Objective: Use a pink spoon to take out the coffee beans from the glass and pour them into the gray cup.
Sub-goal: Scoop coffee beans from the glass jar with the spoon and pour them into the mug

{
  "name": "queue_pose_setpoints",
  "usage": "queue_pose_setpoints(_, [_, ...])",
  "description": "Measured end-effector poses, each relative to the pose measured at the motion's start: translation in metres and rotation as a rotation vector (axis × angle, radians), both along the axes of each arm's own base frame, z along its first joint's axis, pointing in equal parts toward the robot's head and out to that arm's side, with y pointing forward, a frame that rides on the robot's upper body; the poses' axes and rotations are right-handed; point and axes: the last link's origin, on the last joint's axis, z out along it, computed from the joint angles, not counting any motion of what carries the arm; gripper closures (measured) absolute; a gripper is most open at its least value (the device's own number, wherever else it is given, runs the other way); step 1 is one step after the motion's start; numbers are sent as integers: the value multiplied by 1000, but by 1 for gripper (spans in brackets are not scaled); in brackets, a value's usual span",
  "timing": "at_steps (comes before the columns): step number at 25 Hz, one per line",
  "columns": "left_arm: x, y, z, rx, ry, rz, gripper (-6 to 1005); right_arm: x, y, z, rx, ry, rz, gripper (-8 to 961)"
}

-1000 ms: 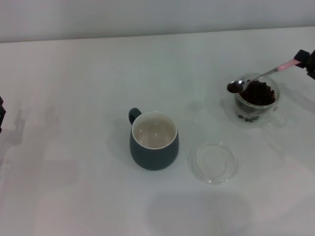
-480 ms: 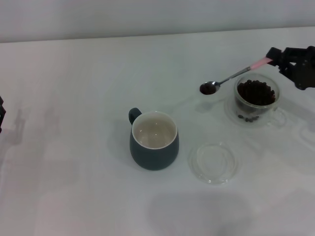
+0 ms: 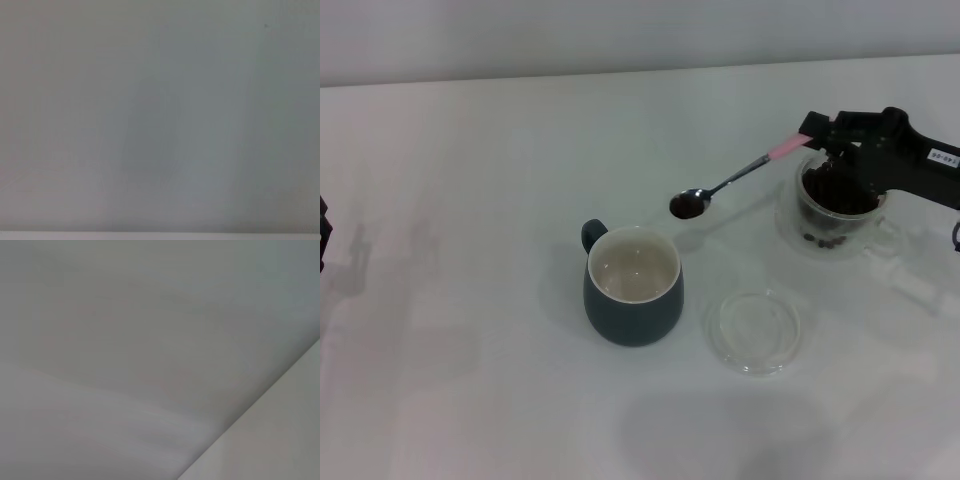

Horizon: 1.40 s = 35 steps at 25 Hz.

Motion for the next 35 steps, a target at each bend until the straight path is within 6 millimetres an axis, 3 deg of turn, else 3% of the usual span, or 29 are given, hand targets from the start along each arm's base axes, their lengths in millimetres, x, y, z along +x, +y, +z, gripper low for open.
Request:
queue_pose_setpoints(19, [-1,-1,0,-1,0,3,459,-26,11,-32,-61,-45,128,809])
queue_pose_setpoints(35, [1,0,-1,-6,3,-7,459,-31,15,-34,29,-239,342,800])
